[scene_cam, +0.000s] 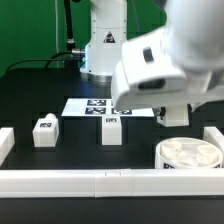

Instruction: Assemble stool

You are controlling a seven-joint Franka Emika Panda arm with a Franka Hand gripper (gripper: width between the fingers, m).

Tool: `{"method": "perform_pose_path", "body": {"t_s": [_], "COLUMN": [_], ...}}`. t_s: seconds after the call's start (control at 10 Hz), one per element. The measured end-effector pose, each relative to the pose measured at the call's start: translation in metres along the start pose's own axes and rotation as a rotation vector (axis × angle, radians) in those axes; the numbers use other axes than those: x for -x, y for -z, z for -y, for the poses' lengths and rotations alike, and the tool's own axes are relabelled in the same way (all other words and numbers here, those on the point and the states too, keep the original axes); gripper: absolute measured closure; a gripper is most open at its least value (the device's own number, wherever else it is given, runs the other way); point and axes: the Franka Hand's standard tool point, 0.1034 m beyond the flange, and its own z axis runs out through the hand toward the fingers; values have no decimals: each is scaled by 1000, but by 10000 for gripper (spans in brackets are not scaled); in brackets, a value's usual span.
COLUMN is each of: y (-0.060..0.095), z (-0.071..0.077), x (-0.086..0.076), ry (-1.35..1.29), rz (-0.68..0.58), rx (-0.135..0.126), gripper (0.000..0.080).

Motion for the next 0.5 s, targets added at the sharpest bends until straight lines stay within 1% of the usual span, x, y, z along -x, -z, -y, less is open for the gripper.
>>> {"method": "perform_pose_path", "body": {"t_s": [0.1,0.2,0.3,0.4,0.5], "y": [16,27,26,28,31], "z": [2,3,3,2,2], "x": [-4,-5,-6,-14,-16], "ry": [-2,-3,-2,-3,-4], "rz": [-83,-157,-207,-292,-361], "rx": [-7,-3,0,3,7], "gripper": [475,475,475,475,475]}}
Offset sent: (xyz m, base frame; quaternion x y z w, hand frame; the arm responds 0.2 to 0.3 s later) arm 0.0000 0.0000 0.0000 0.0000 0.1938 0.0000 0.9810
